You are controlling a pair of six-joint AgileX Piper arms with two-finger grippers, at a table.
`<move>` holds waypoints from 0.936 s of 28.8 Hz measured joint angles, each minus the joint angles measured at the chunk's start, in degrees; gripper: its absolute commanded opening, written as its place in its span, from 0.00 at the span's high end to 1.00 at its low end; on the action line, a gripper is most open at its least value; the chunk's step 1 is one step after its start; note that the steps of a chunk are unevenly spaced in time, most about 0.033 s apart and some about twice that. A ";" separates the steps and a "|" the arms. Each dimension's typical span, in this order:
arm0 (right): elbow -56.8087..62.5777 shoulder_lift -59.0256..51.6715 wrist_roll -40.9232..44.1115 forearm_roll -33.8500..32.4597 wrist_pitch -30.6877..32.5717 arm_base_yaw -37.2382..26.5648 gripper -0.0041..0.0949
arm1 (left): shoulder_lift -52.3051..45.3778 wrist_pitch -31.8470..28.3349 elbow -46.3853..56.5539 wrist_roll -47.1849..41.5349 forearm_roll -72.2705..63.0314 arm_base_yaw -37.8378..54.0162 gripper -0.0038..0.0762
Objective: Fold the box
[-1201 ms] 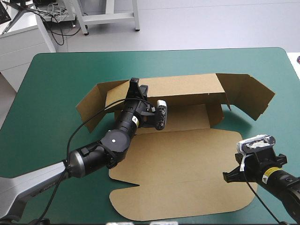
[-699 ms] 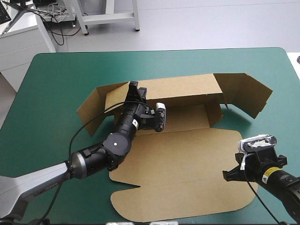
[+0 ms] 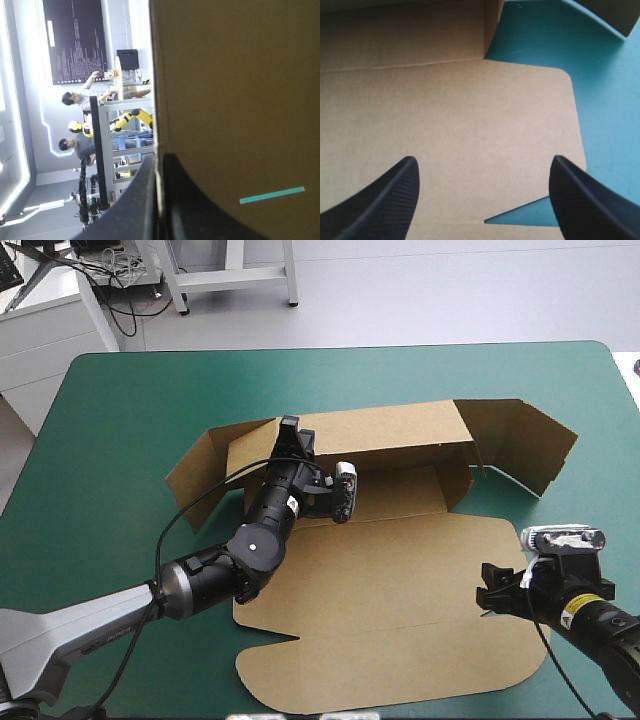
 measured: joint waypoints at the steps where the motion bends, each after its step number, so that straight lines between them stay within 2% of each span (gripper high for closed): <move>1: -0.81 0.46 1.73 -0.93 0.00 0.00 0.27 | 0.00 0.00 0.00 0.00 0.05 0.00 0.96; 5: -8.33 6.00 5.88 -4.68 0.14 -0.07 0.27 | 0.00 0.00 0.00 0.00 0.05 0.00 0.96; 11: -21.55 19.60 2.74 -4.80 1.39 -4.05 0.27 | 0.00 0.00 0.00 0.00 0.05 0.00 0.96; 14: -28.97 26.17 -3.24 -1.73 2.95 -7.47 0.27 | 0.00 0.00 0.00 0.00 0.05 0.00 0.96; 21: -50.21 42.28 -18.91 11.86 11.11 -17.54 0.27 | 0.00 0.00 0.00 0.00 0.05 0.00 0.96; 27: -67.99 55.94 -23.33 17.45 21.30 -23.45 0.27 | 0.00 0.00 0.00 0.00 0.05 0.00 0.96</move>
